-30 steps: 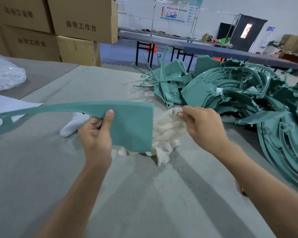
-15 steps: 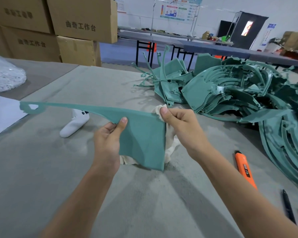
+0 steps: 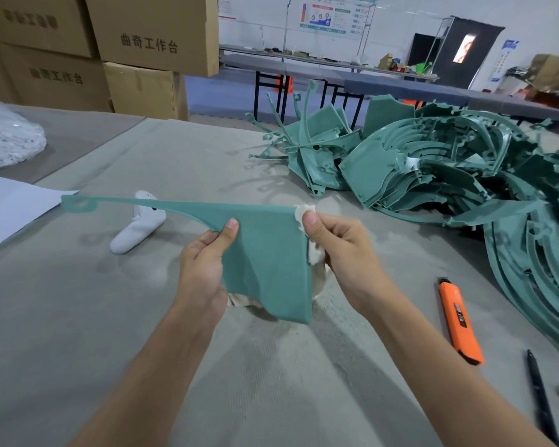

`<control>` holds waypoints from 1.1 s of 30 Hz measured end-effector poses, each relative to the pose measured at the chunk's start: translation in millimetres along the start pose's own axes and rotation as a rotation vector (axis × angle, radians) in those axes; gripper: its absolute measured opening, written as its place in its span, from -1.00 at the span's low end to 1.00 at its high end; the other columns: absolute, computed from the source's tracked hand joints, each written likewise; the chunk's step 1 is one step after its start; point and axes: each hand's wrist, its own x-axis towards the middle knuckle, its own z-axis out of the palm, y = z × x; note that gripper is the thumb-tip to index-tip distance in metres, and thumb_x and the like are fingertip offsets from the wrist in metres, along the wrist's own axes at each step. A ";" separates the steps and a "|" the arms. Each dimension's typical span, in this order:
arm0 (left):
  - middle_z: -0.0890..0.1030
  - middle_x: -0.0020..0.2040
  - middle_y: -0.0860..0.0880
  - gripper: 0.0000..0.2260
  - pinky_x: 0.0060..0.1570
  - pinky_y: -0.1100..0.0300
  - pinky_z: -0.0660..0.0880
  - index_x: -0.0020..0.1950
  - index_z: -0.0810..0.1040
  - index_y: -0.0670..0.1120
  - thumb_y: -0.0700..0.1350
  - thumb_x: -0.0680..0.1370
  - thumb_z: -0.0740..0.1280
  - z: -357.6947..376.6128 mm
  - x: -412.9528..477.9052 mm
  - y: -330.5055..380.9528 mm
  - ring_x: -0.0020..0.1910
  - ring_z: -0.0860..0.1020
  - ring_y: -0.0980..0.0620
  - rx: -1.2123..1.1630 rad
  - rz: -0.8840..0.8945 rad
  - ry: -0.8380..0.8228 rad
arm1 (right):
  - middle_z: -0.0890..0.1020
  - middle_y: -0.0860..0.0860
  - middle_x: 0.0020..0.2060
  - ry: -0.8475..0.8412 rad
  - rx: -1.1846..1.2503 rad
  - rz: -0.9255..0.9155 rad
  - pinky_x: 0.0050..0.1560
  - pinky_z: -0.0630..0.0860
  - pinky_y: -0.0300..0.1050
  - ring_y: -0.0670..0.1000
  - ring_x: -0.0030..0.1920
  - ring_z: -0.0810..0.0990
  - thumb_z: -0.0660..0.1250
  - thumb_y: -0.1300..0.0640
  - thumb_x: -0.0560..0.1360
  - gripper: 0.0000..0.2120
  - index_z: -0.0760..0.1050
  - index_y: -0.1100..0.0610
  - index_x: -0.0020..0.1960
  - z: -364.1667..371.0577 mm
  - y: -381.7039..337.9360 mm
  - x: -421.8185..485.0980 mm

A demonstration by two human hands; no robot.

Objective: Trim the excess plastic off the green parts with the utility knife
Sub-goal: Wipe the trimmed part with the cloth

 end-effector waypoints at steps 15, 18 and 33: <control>0.72 -0.07 -0.05 -0.91 0.02 0.07 0.60 -0.03 0.66 -0.12 -0.16 0.54 0.37 2.5 -1.1 4.4 -0.13 0.68 0.02 0.011 0.002 0.049 | 0.62 0.43 -0.09 0.073 0.018 0.005 -0.14 0.39 0.02 0.12 -0.20 0.49 0.32 0.00 0.53 -0.60 0.61 0.39 -0.04 -2.9 6.9 1.2; 0.72 -0.13 -0.01 -0.91 -0.09 0.15 0.63 -0.02 0.65 -0.12 -0.17 0.56 0.35 0.8 -0.2 4.7 -0.16 0.68 0.05 -0.039 0.026 0.108 | 0.52 0.19 -0.38 0.050 -0.125 -0.050 -0.32 0.25 -0.10 0.02 -0.34 0.33 0.31 0.07 0.59 -0.59 0.54 0.46 -0.12 4.8 9.9 -5.4; 0.67 0.09 -0.04 -0.73 -0.01 -0.01 0.60 0.26 0.56 -0.10 -0.09 0.57 0.36 -13.2 13.3 15.1 -0.11 0.65 0.04 -0.347 0.031 0.365 | 0.21 -0.12 -0.53 0.181 -0.522 -0.161 -0.43 0.11 -0.28 -0.13 -0.47 0.19 0.31 0.19 0.60 -0.54 0.21 0.06 -0.42 0.1 49.9 -43.3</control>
